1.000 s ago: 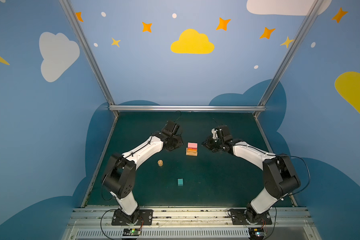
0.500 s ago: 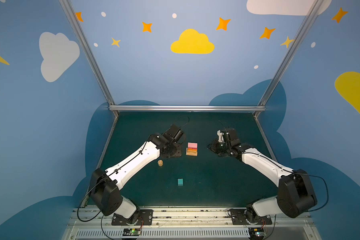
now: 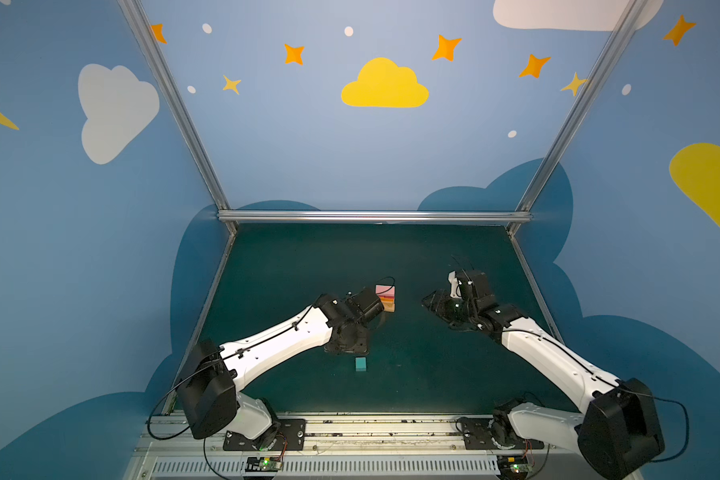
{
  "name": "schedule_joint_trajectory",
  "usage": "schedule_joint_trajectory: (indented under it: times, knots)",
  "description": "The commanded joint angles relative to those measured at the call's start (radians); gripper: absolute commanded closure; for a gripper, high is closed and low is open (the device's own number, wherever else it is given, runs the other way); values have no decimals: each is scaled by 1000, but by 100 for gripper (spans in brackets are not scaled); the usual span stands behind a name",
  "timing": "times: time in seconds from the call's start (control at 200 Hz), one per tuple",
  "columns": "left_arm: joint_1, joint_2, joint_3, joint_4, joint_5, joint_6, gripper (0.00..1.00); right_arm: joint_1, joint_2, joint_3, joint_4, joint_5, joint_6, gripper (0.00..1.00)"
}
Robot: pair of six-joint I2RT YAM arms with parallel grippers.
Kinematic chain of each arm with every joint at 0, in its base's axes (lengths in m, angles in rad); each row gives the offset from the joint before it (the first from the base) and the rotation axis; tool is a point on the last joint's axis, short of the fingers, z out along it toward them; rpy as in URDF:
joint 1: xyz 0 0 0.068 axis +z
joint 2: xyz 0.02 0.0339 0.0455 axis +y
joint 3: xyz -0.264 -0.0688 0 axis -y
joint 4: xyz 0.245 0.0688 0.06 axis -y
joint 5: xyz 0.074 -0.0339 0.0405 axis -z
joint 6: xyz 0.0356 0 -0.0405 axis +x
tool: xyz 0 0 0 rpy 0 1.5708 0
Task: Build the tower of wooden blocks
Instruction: 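Grasp the teal cube with the left gripper while withdrawing the right gripper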
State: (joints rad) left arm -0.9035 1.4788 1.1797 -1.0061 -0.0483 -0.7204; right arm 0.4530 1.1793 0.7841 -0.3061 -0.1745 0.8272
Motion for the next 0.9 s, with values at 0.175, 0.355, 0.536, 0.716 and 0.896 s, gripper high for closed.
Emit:
schedule_joint_trajectory:
  times: [0.175, 0.355, 0.536, 0.716, 0.896]
  knots:
    - [-52, 95, 9, -26, -44, -75, 25, -10, -89, -57, -43, 36, -1, 33]
    - [-73, 147, 12, 10, -21, -103, 23, -20, -126, -87, -46, 49, 1, 32]
    - [-84, 208, 23, 3, -31, -132, 22, -28, -139, -101, -50, 45, 1, 32]
    - [-86, 255, 11, 35, -21, -163, 23, -36, -150, -108, -50, 46, 2, 32]
    - [-86, 287, 9, 58, -33, -192, 31, -43, -158, -135, -48, 47, 2, 32]
